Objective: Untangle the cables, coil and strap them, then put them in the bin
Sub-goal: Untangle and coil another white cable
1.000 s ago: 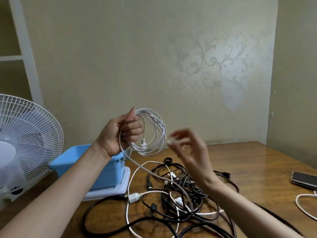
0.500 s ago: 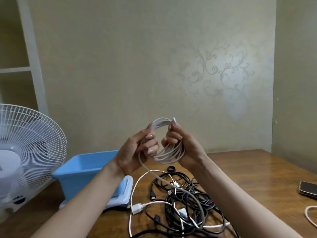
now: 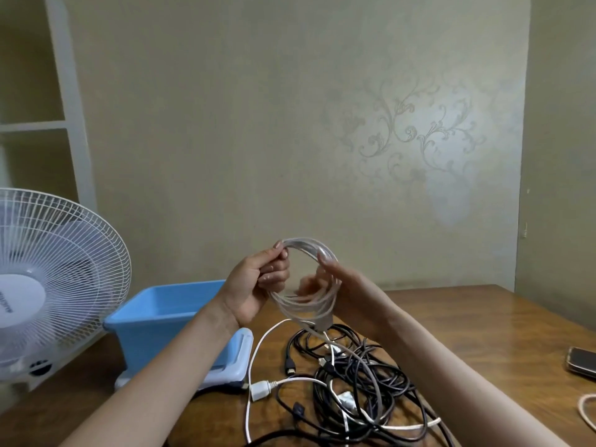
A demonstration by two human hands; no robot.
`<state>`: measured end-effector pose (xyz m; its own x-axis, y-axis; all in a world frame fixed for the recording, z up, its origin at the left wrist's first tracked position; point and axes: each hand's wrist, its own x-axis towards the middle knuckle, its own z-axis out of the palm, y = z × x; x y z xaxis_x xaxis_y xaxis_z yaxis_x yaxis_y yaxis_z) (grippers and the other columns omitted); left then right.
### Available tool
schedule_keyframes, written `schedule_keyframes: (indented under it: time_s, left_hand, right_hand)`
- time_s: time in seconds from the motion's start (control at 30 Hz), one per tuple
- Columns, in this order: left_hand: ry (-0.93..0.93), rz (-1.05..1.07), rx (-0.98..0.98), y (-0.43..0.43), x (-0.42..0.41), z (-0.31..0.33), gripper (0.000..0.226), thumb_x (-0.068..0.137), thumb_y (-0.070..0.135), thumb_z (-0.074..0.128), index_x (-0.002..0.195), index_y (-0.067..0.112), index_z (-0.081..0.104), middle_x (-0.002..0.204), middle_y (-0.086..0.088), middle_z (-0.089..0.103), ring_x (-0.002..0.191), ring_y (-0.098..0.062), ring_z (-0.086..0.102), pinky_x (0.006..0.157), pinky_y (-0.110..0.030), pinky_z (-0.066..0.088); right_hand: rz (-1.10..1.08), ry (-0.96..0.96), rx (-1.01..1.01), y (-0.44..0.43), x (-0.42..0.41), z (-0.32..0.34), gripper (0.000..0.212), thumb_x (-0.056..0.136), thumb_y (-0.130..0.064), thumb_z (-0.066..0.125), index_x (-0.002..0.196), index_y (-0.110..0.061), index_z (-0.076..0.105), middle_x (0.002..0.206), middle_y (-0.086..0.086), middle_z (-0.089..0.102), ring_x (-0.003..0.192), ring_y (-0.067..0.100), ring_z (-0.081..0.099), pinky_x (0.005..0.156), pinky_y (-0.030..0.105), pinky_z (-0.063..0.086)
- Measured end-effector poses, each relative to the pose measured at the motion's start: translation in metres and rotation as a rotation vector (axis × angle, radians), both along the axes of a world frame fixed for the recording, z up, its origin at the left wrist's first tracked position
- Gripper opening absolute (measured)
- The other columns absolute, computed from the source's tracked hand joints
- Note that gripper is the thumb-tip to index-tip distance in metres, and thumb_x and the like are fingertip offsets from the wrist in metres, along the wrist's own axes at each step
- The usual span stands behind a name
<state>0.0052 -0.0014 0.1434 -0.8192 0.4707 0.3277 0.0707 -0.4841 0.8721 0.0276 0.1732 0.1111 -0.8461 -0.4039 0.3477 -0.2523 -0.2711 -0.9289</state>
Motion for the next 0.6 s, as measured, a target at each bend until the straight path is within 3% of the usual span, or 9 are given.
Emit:
schedule_keyframes:
  time_s: [0.07,0.13,0.27,0.3,0.4,0.43,0.5,0.53,0.6]
  left_hand:
    - [-0.029,-0.007,0.099,-0.003,-0.005,0.0,0.019,0.09,0.02,0.042,0.075,0.01,0.045,0.048,0.009,0.028,0.034,0.0,0.026,0.035,-0.011,0.017]
    - [-0.045,0.0,0.158,-0.005,-0.01,0.003,0.025,0.095,0.02,0.037,0.074,0.01,0.045,0.048,0.009,0.029,0.034,0.0,0.027,0.034,-0.011,0.019]
    - [-0.053,0.039,0.14,-0.02,-0.013,0.012,0.027,0.097,0.018,0.035,0.073,0.011,0.045,0.048,0.009,0.029,0.033,0.0,0.027,0.032,-0.01,0.021]
    - [-0.046,0.052,0.128,-0.026,-0.014,0.015,0.024,0.095,0.018,0.038,0.073,0.011,0.045,0.048,0.009,0.028,0.033,0.0,0.027,0.031,-0.01,0.021]
    - [-0.024,0.099,0.073,-0.041,-0.016,0.015,0.017,0.088,0.018,0.043,0.074,0.011,0.045,0.049,0.009,0.027,0.033,0.0,0.026,0.031,-0.01,0.021]
    - [-0.007,0.133,0.041,-0.043,-0.017,0.014,0.018,0.091,0.017,0.042,0.074,0.011,0.045,0.048,0.009,0.027,0.033,0.0,0.025,0.032,-0.011,0.02]
    - [0.059,0.244,-0.065,-0.039,-0.015,0.008,0.026,0.098,0.016,0.039,0.073,0.012,0.044,0.047,0.01,0.027,0.034,0.0,0.024,0.034,-0.011,0.018]
    - [0.104,0.3,-0.128,-0.034,-0.015,0.006,0.028,0.099,0.017,0.039,0.072,0.013,0.043,0.046,0.011,0.027,0.035,0.0,0.024,0.035,-0.012,0.018]
    - [0.16,0.365,-0.229,-0.02,-0.011,0.002,0.029,0.1,0.019,0.041,0.072,0.014,0.043,0.046,0.011,0.028,0.036,-0.001,0.024,0.036,-0.012,0.019]
  right_hand:
    - [-0.046,-0.006,0.181,0.004,-0.002,-0.017,0.079,0.056,-0.067,0.078,0.11,-0.013,0.061,0.109,0.005,0.069,0.102,0.023,0.065,0.094,0.04,0.05]
    - [0.002,-0.056,0.328,0.011,0.001,-0.034,0.09,0.059,-0.063,0.079,0.127,-0.013,0.049,0.117,0.007,0.067,0.106,0.022,0.065,0.092,0.04,0.052]
    - [0.282,-0.102,0.547,0.048,0.014,-0.059,0.021,0.086,-0.023,0.069,0.099,-0.008,0.064,0.067,0.0,0.068,0.059,0.011,0.065,0.073,0.033,0.052]
    - [0.269,-0.105,0.524,0.061,0.015,-0.061,0.012,0.085,-0.022,0.07,0.089,-0.01,0.067,0.061,-0.003,0.064,0.055,0.009,0.063,0.077,0.036,0.052]
    - [0.124,-0.196,0.272,0.094,0.016,-0.064,0.025,0.071,-0.028,0.082,0.071,-0.009,0.067,0.061,0.005,0.06,0.062,0.017,0.062,0.093,0.044,0.05]
    - [0.066,-0.251,0.145,0.097,0.017,-0.062,0.03,0.062,-0.025,0.088,0.07,-0.007,0.065,0.06,0.007,0.057,0.061,0.019,0.061,0.09,0.044,0.052]
    - [-0.045,-0.422,-0.127,0.092,0.018,-0.054,0.039,0.052,-0.015,0.093,0.073,-0.005,0.062,0.051,0.003,0.044,0.045,0.016,0.051,0.065,0.034,0.057]
    - [-0.077,-0.467,-0.223,0.083,0.018,-0.045,0.033,0.061,-0.012,0.087,0.076,-0.005,0.059,0.047,0.001,0.039,0.038,0.013,0.044,0.053,0.028,0.054]
    - [-0.137,-0.471,-0.354,0.062,0.018,-0.02,0.008,0.086,-0.009,0.055,0.083,-0.004,0.05,0.045,-0.001,0.037,0.033,0.01,0.04,0.043,0.023,0.049]
